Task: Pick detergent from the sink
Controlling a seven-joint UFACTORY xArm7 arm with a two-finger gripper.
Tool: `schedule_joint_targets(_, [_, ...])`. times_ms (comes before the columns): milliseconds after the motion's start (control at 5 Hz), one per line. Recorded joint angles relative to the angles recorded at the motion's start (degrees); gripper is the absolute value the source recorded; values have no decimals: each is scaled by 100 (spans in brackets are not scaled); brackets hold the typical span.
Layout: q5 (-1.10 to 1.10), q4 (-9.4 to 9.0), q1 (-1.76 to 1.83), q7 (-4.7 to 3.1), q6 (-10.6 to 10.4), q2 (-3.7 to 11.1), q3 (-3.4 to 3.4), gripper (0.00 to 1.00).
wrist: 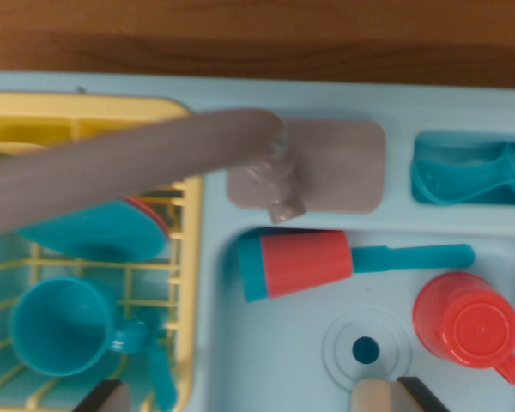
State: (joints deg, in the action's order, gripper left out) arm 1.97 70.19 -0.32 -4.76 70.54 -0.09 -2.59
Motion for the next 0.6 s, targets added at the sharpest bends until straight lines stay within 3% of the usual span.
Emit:
schedule_joint_targets(200, [-1,-261,-31,-92,-255,15,-50,0])
schedule_joint_targets(400, [-1,-261,-31,-92,-255,15,-50,0])
schedule_joint_targets(600, [-1,-534,-63,-188,-521,30,-101,0])
